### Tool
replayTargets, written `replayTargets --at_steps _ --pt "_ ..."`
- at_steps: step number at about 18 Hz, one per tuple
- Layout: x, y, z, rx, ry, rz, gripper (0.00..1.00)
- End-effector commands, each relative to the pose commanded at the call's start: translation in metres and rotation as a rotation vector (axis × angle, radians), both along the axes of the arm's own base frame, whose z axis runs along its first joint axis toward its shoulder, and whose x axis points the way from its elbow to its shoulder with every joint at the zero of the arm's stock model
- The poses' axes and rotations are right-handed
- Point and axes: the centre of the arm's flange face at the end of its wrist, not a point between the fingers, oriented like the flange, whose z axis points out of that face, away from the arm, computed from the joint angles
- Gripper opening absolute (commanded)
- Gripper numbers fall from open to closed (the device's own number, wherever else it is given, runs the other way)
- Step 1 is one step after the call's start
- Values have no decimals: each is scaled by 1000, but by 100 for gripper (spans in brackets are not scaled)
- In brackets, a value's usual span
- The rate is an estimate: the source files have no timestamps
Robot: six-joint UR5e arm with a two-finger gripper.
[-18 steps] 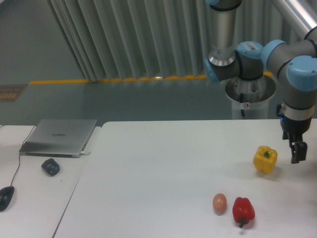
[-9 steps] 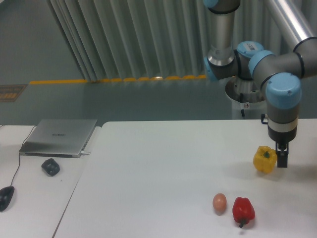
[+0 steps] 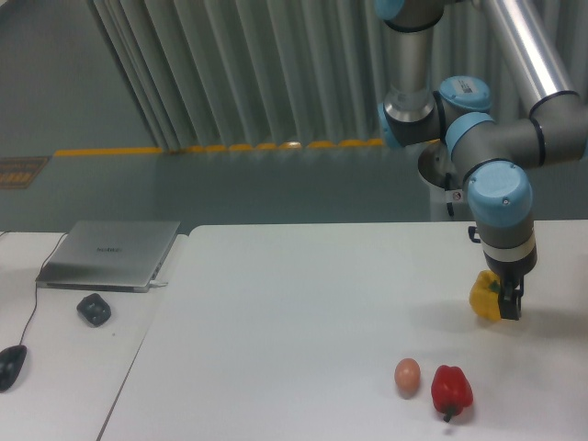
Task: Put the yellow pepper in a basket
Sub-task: 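Close the gripper around the yellow pepper and lift it slightly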
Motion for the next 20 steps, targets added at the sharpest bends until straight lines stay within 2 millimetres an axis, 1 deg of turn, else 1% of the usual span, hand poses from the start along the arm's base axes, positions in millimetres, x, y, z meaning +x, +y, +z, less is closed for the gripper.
replayTargets --at_steps 4,6,8,11,13,14,16,17,20 --pt "5 3 -2 -1 -2 -5 100" --pt "8 1 -6 -4 -7 -4 100" --pt "15 2 -11 -14 -13 -15 100" --pt "16 2 -14 -5 -2 -19 100" --pt "21 1 -20 -14 -7 -19 100" --pt "25 6 -20 -12 0 -29 100" --pt "27 9 -19 -5 8 -35 99" --pt "27 9 -18 -4 12 -33 90" --pt "26 8 -18 -8 22 -21 77"
